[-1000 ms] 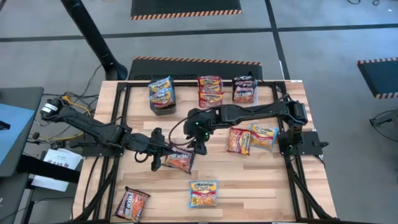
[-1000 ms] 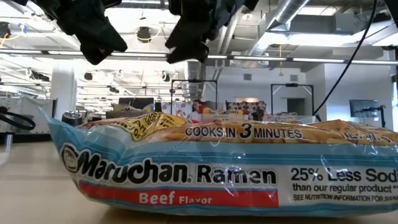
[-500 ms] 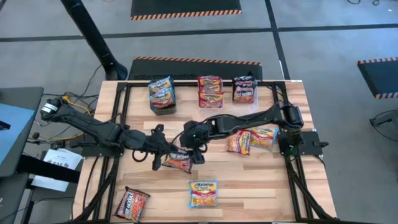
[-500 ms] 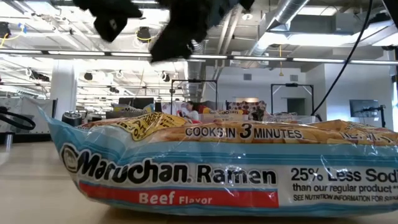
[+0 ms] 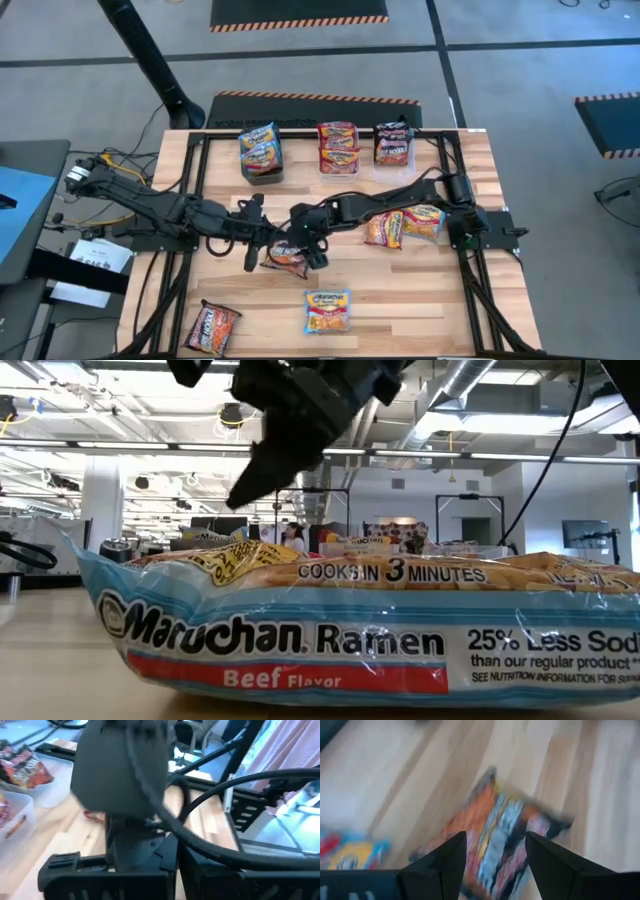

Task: Sort Maruchan noodles
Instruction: Put the black noodle pack into the right transparent bin

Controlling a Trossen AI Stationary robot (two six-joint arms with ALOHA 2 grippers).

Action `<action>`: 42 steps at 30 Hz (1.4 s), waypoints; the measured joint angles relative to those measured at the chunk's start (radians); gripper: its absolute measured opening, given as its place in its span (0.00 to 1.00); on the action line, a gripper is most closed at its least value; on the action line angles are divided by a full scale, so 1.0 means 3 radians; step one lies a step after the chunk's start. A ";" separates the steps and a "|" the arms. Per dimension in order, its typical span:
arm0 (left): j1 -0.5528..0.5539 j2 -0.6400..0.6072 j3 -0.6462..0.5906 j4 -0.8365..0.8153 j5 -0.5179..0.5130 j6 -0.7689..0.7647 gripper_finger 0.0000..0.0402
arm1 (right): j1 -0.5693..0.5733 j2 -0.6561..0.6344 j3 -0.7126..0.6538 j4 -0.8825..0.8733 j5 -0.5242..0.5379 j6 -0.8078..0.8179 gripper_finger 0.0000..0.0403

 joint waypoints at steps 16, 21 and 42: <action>-0.0003 0.0001 0.0001 -0.0042 -0.0024 -0.0065 0.00 | 0.0058 0.0368 0.0009 0.0250 -0.0014 0.0028 0.57; -0.0003 0.0005 0.0000 -0.0078 -0.0024 -0.0066 0.00 | 0.0058 0.0435 0.0008 0.0238 -0.0020 0.0096 0.57; 0.0001 0.0001 0.0001 -0.0184 -0.0173 -0.0089 0.00 | 0.0007 0.0483 0.0015 0.0101 0.0034 0.0469 0.03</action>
